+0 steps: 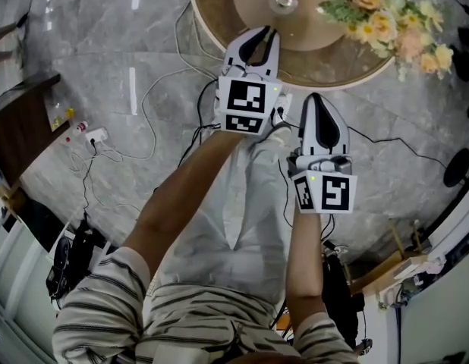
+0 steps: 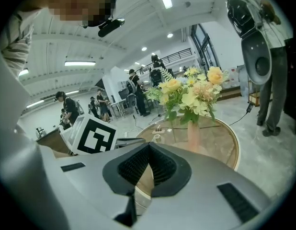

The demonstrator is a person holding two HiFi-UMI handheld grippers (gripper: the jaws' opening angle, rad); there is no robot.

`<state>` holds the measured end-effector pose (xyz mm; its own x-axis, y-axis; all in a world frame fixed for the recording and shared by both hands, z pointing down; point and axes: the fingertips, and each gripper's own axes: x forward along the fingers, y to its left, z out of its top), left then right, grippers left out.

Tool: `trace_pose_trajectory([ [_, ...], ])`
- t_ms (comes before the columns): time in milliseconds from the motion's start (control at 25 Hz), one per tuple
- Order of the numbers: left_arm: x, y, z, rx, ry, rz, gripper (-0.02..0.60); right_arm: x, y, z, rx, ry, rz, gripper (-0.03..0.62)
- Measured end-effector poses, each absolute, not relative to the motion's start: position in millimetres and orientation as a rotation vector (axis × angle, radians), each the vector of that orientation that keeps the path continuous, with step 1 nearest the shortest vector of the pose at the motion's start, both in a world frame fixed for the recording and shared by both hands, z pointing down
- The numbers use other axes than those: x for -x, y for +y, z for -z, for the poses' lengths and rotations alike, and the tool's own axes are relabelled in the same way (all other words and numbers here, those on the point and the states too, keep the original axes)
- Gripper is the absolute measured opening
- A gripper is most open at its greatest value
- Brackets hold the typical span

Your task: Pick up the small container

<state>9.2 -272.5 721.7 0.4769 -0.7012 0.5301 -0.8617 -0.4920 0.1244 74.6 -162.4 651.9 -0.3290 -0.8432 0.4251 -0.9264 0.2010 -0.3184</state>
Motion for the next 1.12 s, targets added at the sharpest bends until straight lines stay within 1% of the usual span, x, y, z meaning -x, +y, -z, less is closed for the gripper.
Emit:
trace_pose_trajectory([
  [120,-10,-276,-735,-2.349,-1.307,-0.604,0.038,-75,-159,-661,-1.721,-2.299,-0.805,0.009],
  [200,-11,-279,-744,-2.347,-1.301,-0.614,0.062,-77,-158,-668,-1.728,-2.290,-0.813,0.009],
  [520,-19,-297,-776,-2.357,-1.281,-0.658,0.166,-83,-161,-690,-1.748,-2.265,-0.837,0.009],
  [720,-24,-311,-791,-2.360,-1.277,-0.695,0.249,-83,-162,-701,-1.734,-2.258,-0.860,0.008],
  [800,-25,-317,-797,-2.361,-1.280,-0.703,0.273,-84,-165,-704,-1.742,-2.253,-0.866,0.008],
  [920,-28,-326,-805,-2.369,-1.279,-0.710,0.299,-85,-168,-708,-1.744,-2.253,-0.865,0.008],
  [1120,-34,-337,-814,-2.391,-1.276,-0.733,0.320,-88,-170,-711,-1.746,-2.253,-0.862,0.009],
])
